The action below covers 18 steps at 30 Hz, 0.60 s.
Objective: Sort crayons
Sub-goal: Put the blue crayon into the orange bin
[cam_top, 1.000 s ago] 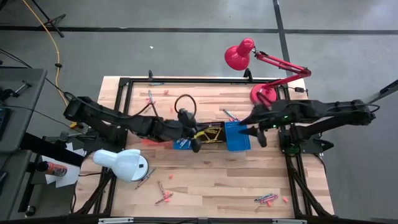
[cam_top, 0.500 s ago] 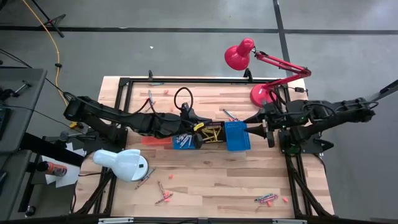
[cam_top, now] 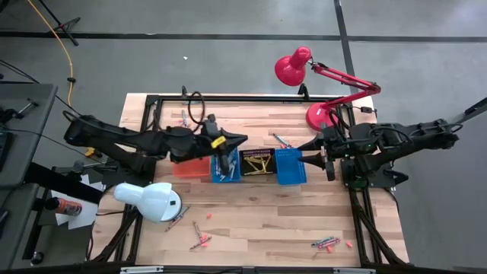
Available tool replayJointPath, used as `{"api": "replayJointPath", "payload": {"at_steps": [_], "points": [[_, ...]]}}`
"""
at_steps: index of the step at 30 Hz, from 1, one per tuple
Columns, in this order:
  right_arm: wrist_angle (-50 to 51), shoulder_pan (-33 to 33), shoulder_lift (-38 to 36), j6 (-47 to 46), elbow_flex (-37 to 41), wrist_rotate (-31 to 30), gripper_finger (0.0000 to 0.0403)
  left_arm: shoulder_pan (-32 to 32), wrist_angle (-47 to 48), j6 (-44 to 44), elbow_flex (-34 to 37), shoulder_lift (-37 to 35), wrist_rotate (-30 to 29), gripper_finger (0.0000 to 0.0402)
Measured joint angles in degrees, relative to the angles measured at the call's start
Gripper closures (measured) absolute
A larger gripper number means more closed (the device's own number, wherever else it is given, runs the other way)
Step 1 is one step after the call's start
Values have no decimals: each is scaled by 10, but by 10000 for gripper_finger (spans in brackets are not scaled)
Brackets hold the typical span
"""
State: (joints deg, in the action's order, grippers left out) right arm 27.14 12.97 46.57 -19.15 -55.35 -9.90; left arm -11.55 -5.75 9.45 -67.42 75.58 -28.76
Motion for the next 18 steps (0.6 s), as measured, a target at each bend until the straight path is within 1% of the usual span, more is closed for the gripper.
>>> {"api": "replayJointPath", "payload": {"at_steps": [3,6,9,11,14,18], "points": [[0,0,1,8,0,0,233,0,-58,6,51,-19,1,401],[1,0,4,22,0,0,233,0,-138,30,127,-34,5,401],[0,0,9,35,0,0,233,0,-228,55,198,-48,50,401],[0,-2,15,36,0,-6,233,5,-276,71,232,-56,79,401],[0,-5,29,24,0,-12,233,16,-289,84,258,-70,100,401],[-1,-7,54,-15,0,-14,233,34,-285,75,264,-86,123,401]]}}
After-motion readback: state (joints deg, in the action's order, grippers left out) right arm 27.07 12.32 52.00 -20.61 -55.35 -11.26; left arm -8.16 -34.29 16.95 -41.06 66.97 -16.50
